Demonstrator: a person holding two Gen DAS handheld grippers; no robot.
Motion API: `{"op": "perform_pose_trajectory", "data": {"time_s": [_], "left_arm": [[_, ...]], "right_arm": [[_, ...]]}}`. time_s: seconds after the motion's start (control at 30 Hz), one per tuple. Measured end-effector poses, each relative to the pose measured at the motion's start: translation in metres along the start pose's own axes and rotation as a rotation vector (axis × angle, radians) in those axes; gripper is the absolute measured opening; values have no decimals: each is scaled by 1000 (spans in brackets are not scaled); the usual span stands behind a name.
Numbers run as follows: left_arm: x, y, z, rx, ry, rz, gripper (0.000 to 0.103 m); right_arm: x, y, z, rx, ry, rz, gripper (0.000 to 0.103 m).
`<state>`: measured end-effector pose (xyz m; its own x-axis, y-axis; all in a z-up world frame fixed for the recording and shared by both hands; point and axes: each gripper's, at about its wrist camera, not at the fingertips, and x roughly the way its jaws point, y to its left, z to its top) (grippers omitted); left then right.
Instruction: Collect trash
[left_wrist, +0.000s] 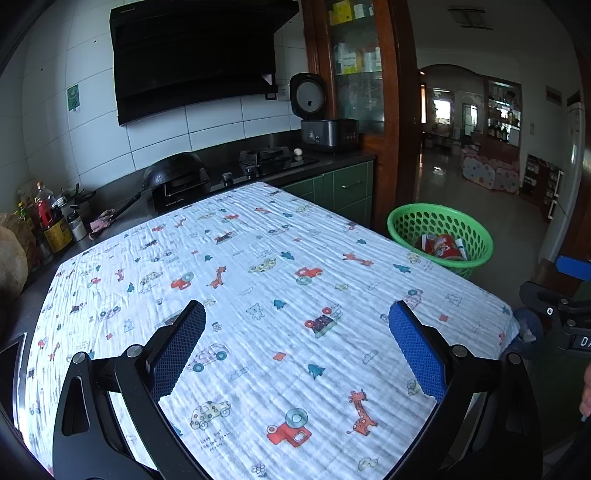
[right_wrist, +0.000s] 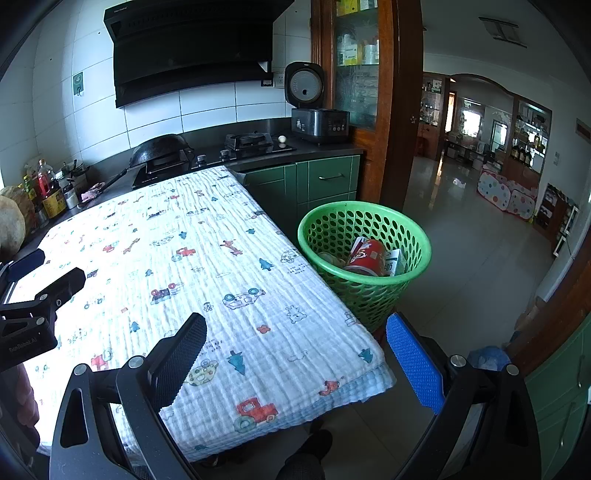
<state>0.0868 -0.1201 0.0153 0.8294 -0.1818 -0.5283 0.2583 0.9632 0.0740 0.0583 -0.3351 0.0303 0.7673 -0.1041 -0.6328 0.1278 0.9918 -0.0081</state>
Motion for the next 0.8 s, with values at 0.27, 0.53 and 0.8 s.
{"op": "perform_pose_trajectory", "data": {"time_s": [0.27, 0.53, 0.8], "left_arm": [[0, -2, -1, 3, -3, 2, 98], [-3, -3, -1, -2, -8, 4, 98], [-5, -4, -1, -4, -13, 4, 98]], "right_arm": [[0, -2, -1, 4, -3, -2, 95], [-2, -5, -2, 8, -6, 2, 95], [-3, -4, -1, 6, -10, 0, 95]]}}
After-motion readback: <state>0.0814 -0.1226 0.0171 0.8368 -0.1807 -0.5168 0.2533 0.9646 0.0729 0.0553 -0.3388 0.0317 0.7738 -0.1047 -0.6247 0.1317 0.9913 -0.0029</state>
